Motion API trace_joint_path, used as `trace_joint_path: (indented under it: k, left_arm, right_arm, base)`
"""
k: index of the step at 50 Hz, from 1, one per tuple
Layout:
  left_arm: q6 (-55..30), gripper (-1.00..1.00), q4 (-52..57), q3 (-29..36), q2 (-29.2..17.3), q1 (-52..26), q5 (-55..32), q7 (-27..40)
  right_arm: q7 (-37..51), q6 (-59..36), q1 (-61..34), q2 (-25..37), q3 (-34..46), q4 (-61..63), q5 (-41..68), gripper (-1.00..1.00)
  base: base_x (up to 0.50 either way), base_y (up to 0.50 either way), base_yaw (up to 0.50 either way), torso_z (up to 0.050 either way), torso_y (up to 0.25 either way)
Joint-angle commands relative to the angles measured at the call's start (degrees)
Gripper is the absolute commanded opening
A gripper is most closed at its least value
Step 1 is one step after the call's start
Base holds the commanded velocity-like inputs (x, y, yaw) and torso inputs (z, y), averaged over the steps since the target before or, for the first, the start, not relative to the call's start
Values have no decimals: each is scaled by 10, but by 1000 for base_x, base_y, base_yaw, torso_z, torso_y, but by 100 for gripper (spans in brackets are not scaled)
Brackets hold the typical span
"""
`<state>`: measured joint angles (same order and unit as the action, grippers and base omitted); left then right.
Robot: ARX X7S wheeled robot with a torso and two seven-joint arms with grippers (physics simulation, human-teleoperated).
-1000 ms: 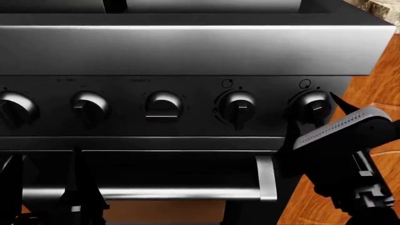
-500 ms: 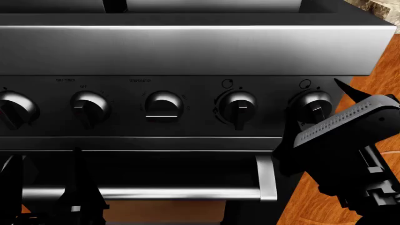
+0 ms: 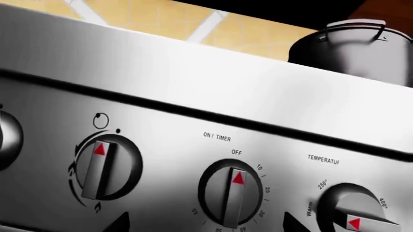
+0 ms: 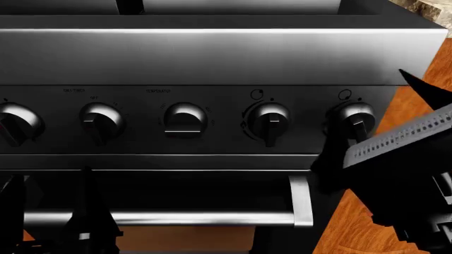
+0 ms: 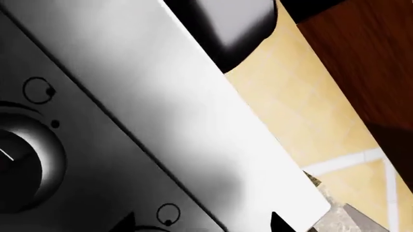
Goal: Frozen meat rests on a plate on the counter. Retrieve the meat and place it in a pot on a burner. Then turn the burner on.
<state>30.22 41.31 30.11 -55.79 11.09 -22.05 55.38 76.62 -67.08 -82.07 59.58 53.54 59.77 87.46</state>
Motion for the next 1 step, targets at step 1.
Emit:
trace_joint_path:
  k: [1]
  left_arm:
    - [-12, 100, 25, -7, -10, 3, 5, 9]
  right_arm:
    - [133, -189, 105, -74, -318, 2, 266, 100]
  base:
    - [0, 0, 0, 0, 0]
